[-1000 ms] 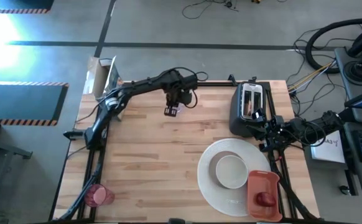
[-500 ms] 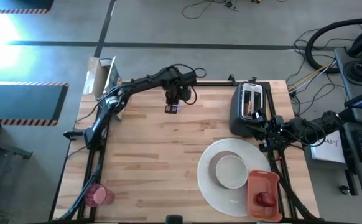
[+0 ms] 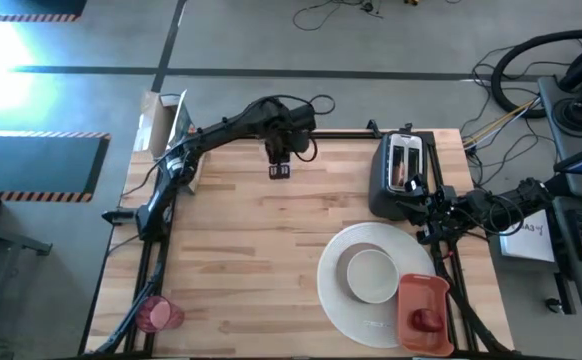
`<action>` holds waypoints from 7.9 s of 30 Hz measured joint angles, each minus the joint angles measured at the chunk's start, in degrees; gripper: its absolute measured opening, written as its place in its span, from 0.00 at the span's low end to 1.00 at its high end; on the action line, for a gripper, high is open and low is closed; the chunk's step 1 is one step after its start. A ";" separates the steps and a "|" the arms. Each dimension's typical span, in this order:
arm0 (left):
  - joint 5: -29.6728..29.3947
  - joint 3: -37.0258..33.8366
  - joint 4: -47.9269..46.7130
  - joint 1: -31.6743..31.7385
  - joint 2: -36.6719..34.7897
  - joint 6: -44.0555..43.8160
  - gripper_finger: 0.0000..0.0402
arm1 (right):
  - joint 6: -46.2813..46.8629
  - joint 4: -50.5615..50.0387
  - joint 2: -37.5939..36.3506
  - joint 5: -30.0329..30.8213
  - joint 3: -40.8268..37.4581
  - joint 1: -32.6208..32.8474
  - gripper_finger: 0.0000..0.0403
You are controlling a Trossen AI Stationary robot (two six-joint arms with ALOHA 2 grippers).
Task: Arrange a breakfast setting
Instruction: Move the blue glass with an orange spoon to the top of the table, then move the red cup of grain rice to the top of the table
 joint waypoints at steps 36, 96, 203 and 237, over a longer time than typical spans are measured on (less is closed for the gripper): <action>-0.42 -56.09 15.68 -43.21 -40.92 -58.09 0.08 | 0.00 -0.07 -0.02 0.00 0.00 0.00 0.24; 2.94 -55.19 2.92 -87.98 -38.12 -89.28 0.32 | 0.00 -0.09 0.00 0.00 0.00 0.00 0.24; 4.97 -35.47 10.88 10.53 -19.17 -18.56 0.00 | 0.00 -0.07 -0.02 0.00 0.00 0.00 0.24; 4.83 -29.72 7.50 19.96 -12.85 -19.96 0.00 | 0.00 -0.10 0.00 0.00 0.00 0.00 0.24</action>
